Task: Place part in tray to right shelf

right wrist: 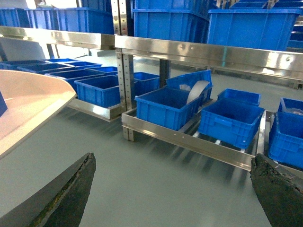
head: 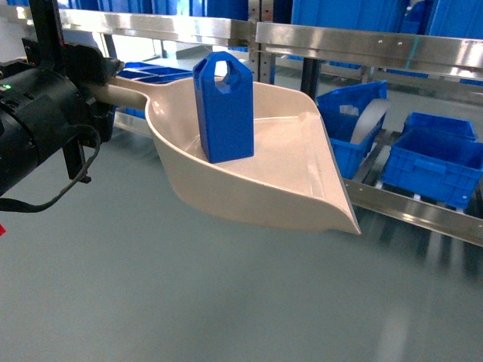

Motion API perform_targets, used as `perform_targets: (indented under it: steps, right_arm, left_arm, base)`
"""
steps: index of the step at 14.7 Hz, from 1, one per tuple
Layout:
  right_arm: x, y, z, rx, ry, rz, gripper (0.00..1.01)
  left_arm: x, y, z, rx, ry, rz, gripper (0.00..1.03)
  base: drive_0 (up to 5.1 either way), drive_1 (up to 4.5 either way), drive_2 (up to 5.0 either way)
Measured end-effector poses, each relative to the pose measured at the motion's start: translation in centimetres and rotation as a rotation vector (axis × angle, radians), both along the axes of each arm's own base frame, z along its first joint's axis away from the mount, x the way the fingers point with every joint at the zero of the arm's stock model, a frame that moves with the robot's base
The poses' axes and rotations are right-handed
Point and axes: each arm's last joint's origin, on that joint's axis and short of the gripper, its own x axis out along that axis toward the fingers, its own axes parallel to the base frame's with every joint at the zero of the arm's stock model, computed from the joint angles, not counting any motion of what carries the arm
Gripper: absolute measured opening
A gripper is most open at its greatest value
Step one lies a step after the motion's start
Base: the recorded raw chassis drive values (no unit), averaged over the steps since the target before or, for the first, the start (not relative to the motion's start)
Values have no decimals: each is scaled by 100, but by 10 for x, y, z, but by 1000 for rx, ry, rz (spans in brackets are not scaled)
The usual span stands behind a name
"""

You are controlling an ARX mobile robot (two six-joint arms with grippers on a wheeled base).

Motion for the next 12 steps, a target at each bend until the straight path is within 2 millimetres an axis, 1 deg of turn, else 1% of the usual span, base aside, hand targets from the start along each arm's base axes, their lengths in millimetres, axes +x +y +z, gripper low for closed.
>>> perform_targets:
  steps: [12]
  right_arm:
    - [0,0,0,0,0,0,98]
  left_arm:
    - [0,1,0,0,0,3,12]
  base:
    - [-165,-165,-165]
